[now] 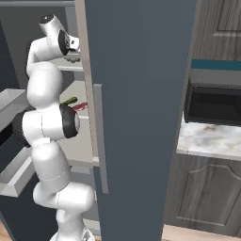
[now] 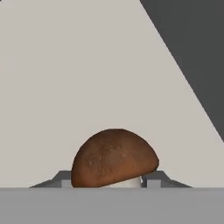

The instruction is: Take the steak, mushroom, and squash from the freezer and place them in the bowl on the counter.

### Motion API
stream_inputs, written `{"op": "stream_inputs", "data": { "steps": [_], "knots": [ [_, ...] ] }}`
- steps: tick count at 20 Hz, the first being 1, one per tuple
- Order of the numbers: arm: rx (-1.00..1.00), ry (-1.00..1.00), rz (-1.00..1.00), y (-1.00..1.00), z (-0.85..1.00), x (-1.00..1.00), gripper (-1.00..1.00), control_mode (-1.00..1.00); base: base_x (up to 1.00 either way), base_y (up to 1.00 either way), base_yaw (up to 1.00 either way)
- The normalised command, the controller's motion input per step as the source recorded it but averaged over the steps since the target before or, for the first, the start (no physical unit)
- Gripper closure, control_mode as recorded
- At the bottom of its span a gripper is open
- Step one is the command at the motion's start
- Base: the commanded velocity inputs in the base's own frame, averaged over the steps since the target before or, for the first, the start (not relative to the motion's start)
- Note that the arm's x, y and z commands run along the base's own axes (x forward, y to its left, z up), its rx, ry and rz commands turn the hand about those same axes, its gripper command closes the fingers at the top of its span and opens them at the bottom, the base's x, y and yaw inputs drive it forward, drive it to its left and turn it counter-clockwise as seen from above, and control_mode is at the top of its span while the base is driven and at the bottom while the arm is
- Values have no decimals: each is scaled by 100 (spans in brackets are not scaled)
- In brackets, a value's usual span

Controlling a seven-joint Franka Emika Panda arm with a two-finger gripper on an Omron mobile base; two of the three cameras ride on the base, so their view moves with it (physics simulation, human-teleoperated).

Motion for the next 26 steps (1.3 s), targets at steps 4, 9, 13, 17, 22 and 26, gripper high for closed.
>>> {"op": "stream_inputs", "data": {
  "steps": [4,9,13,17,22,26],
  "knots": [
    [4,-16,-7,3,0,-100,100,-100,0,0,0],
    [7,-24,-5,0,0,-100,100,-100,0,0,0],
    [13,-6,0,0,0,-100,100,-100,0,0,0],
    [13,0,0,-9,4,-100,100,-100,0,0,0],
    [1,1,0,-31,9,-100,100,-100,0,0,0],
    [0,1,0,-73,0,-100,100,-100,0,0,0]
  ]
}}
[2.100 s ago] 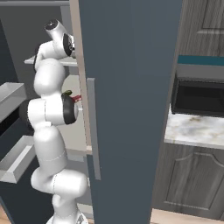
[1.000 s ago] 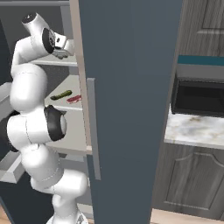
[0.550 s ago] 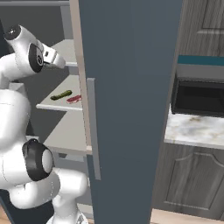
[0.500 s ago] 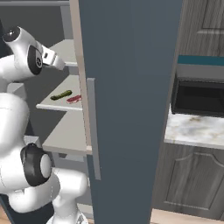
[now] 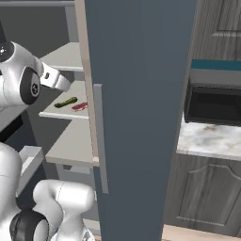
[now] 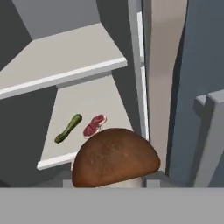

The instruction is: Take the steak, mushroom, and squash from the freezer and place them in the bowl on the counter.

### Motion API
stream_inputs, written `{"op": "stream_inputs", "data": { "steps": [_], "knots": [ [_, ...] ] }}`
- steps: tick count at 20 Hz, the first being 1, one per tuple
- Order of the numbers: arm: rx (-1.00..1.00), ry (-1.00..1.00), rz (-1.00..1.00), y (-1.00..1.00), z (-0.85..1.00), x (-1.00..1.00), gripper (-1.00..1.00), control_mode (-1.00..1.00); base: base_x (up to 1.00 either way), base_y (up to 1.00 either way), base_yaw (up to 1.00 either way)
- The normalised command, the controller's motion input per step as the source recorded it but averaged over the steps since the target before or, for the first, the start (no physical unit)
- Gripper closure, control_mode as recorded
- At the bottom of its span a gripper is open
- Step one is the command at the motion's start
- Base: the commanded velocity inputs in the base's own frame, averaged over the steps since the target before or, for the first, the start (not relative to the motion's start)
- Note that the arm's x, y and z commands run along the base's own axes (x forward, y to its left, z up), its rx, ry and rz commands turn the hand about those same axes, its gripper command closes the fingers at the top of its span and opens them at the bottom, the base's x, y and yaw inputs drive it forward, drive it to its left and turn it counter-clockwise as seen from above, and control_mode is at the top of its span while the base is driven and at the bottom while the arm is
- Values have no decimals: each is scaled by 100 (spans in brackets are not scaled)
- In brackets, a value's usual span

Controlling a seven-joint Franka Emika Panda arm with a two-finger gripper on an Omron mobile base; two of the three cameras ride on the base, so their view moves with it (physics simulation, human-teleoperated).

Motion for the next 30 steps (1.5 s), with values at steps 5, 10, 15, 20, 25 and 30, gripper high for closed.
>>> {"op": "stream_inputs", "data": {
  "steps": [5,10,15,20,25,30],
  "knots": [
    [-3,10,10,-86,0,-99,100,-100,0,0,0],
    [-3,-1,1,-58,-29,-96,100,-100,0,0,0],
    [-4,0,-1,-23,-49,-34,100,-100,0,0,0],
    [-1,0,0,-12,-36,-6,100,-100,0,0,0],
    [-1,0,0,-2,-31,-6,100,-100,0,0,0],
    [0,0,0,-5,-6,-8,100,100,-50,-37,-3]
  ]
}}
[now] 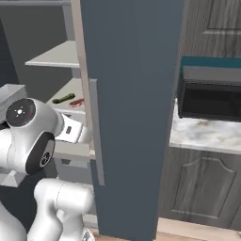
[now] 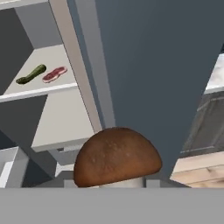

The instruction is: Take the steak, mushroom, and squash from the freezer and place them in the bowl on the counter.

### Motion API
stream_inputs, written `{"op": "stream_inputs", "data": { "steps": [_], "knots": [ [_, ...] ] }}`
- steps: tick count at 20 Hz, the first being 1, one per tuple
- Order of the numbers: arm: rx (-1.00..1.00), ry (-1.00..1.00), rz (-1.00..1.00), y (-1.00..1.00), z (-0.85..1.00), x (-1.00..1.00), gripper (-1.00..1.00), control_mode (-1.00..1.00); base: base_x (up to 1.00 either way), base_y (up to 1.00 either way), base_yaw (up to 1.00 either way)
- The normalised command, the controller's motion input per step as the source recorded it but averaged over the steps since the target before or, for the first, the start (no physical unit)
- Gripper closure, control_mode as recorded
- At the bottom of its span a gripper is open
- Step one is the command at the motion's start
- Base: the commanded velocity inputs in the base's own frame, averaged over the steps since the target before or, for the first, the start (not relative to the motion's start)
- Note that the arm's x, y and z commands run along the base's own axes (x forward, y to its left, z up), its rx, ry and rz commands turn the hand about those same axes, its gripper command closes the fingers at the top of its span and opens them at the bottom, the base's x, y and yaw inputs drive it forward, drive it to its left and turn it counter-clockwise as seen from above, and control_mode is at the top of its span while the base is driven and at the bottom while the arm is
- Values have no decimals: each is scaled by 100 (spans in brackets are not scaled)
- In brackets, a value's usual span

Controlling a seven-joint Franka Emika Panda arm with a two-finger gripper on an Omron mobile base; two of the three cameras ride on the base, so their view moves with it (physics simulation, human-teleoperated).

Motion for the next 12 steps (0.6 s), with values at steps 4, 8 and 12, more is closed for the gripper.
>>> {"op": "stream_inputs", "data": {
  "steps": [4,8,12],
  "knots": [
    [0,0,0,0,0,0,100,100,-97,-84,-8],
    [0,0,0,0,0,0,100,100,-56,-100,-9],
    [0,0,0,0,0,0,100,100,-33,-100,-9]
  ]
}}
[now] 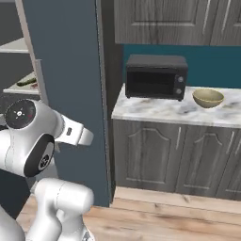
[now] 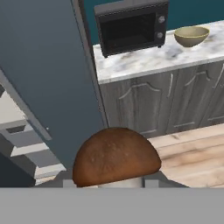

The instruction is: Take the steak, mushroom, and squash from the freezer and place them in the bowl on the counter.

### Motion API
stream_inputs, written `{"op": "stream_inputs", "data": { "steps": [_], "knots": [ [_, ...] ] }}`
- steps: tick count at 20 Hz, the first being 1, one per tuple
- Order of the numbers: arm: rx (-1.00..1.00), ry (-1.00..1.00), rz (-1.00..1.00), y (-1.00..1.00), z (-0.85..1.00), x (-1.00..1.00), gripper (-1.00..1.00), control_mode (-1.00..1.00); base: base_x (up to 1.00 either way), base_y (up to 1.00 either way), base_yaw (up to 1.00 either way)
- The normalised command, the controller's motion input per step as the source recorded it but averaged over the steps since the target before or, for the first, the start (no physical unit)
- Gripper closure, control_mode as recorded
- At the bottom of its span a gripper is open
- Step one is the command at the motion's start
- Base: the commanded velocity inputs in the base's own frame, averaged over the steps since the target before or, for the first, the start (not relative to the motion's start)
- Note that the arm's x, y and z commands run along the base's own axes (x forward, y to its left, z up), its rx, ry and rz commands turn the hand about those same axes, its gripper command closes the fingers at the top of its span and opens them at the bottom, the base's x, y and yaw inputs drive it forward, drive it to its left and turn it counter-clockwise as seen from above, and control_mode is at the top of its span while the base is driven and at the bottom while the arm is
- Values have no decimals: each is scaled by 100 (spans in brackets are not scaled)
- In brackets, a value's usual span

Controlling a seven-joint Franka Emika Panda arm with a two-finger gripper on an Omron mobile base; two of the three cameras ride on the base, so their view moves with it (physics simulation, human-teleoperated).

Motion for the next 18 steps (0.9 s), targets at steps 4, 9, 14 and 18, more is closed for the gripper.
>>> {"op": "stream_inputs", "data": {
  "steps": [4,9,14,18],
  "knots": [
    [0,0,0,0,0,0,100,100,-5,-100,-8],
    [0,0,0,0,0,0,100,100,6,-100,-5],
    [0,0,0,0,0,0,100,100,52,-52,-6],
    [0,0,0,0,0,0,100,100,78,-41,-1]
  ]
}}
